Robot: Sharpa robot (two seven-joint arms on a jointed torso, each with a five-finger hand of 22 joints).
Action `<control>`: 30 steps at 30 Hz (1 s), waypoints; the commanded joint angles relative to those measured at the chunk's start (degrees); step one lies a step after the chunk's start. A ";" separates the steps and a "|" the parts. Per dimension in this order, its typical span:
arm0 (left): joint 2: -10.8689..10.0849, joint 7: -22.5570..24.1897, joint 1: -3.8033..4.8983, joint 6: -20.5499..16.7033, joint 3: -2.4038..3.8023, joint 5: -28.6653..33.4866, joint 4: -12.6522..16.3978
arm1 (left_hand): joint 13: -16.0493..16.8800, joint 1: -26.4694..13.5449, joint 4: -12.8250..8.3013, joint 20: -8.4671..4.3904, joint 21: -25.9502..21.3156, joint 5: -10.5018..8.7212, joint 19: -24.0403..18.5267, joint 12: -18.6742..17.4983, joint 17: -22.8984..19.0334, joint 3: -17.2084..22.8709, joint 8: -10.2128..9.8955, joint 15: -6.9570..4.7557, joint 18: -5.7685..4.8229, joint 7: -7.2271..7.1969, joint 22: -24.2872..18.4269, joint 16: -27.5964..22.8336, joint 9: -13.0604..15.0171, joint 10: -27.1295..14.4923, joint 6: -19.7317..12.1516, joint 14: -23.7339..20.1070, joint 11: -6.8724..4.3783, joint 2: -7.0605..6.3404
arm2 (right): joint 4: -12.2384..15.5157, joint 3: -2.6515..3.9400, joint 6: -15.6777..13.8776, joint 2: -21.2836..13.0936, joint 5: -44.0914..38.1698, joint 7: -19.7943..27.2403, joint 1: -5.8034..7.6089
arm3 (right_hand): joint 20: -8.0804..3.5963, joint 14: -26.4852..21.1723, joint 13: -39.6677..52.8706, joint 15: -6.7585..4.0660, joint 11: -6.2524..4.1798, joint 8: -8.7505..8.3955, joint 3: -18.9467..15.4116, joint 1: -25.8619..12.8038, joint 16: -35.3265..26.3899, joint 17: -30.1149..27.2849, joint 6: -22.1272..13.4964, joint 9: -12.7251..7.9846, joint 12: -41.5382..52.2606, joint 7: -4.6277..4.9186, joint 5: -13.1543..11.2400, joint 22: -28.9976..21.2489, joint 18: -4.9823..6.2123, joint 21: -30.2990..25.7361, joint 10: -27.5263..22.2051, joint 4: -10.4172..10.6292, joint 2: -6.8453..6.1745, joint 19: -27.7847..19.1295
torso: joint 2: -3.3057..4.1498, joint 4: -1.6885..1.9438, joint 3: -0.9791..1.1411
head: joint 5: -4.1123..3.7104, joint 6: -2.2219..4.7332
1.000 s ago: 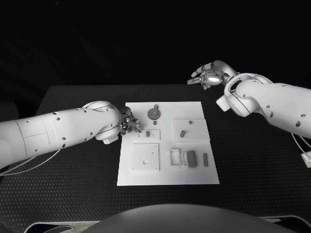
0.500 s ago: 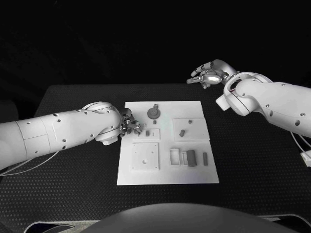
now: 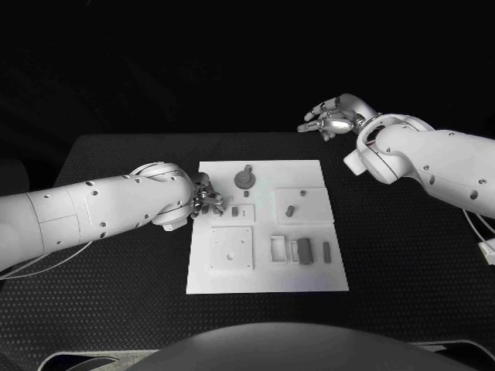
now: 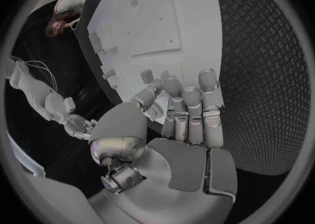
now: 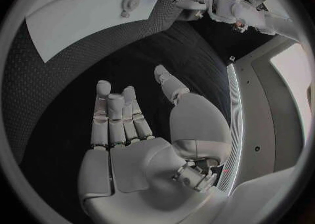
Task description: Assemble the parts on the task board
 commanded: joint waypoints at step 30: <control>0.06 -0.25 -0.37 2.13 -0.05 -0.52 0.07 | 0.34 0.01 0.72 -0.31 0.50 0.15 0.53 0.44 -0.05 -0.09 3.82 -0.34 1.22 -0.27 1.10 0.60 3.98 0.59 1.35 0.38 -0.13 -0.96 | 0.11 0.02 0.70 -0.18 0.01 0.40 -0.01 | 0.52 -0.61 -0.16 0.02 0.12 0.22 -0.27 -0.06 0.29 -0.15 0.06 -0.11 0.28 0.45 0.20 0.77 0.84 -0.36 -0.37 0.08 0.66 -0.01 | 0.02 0.02 -0.01 | -0.05 -0.11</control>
